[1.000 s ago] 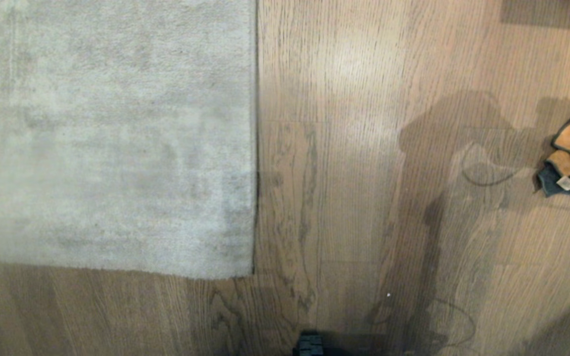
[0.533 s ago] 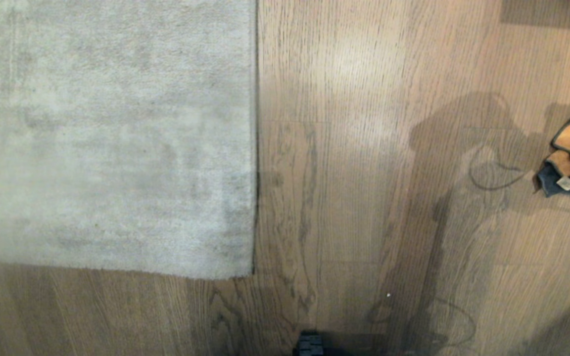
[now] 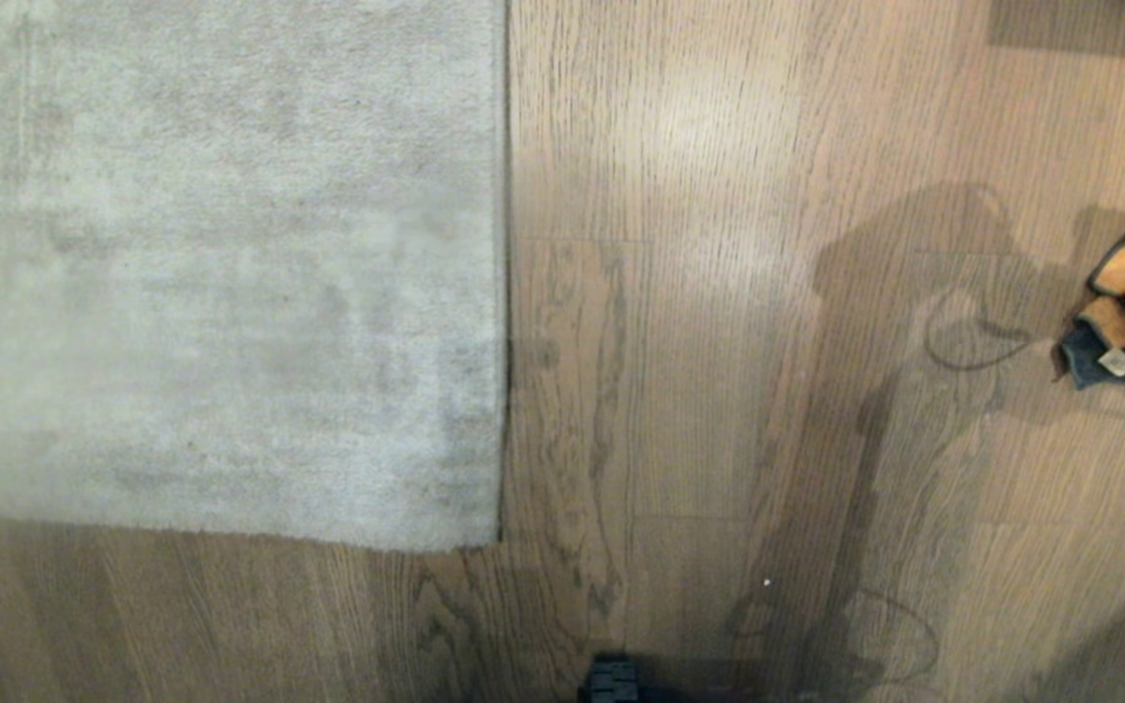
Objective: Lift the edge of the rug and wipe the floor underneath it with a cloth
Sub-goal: Pick up the rag
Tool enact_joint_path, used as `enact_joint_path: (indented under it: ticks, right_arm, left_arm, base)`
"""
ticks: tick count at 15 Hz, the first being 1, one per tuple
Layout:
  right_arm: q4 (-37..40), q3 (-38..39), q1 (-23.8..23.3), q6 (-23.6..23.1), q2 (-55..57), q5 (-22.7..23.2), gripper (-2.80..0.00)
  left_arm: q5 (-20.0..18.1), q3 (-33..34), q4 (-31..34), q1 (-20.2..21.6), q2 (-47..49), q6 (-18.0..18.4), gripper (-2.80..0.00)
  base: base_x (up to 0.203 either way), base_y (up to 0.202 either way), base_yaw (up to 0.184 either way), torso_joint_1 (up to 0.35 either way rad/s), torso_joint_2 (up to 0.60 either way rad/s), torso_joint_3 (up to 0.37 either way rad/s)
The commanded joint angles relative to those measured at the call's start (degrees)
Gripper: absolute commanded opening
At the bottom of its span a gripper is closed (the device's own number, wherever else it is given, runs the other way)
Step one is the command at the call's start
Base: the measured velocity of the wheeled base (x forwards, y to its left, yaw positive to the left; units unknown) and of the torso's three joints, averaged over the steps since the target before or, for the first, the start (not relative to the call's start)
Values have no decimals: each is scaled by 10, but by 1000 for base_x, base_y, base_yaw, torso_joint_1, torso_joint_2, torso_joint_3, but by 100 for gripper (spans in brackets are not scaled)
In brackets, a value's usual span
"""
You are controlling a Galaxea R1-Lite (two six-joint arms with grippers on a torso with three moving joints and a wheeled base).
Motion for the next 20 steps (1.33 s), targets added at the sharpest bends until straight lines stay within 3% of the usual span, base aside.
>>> enact_joint_path:
  ticks: [1, 2, 3, 20]
  right_arm:
    - [-15, 0, 9, 5, 10, 2, 0]
    - [-20, -1, 11, 5, 11, 2, 0]
    - [-27, -1, 12, 6, 13, 2, -280]
    - [-38, 35, 11, -9, -61, 1, -280]
  left_arm:
    - [0, 0, 0, 0, 0, 0, -280]
    - [0, 0, 0, 0, 0, 0, -280]
    - [0, 0, 0, 0, 0, 0, -280]
    - [0, 0, 0, 0, 0, 0, -280]
  base:
    - [0, 0, 0, 0, 0, 0]
    - [0, 0, 0, 0, 0, 0]
    - [0, 0, 0, 0, 0, 0]
    - [0, 0, 0, 0, 0, 0]
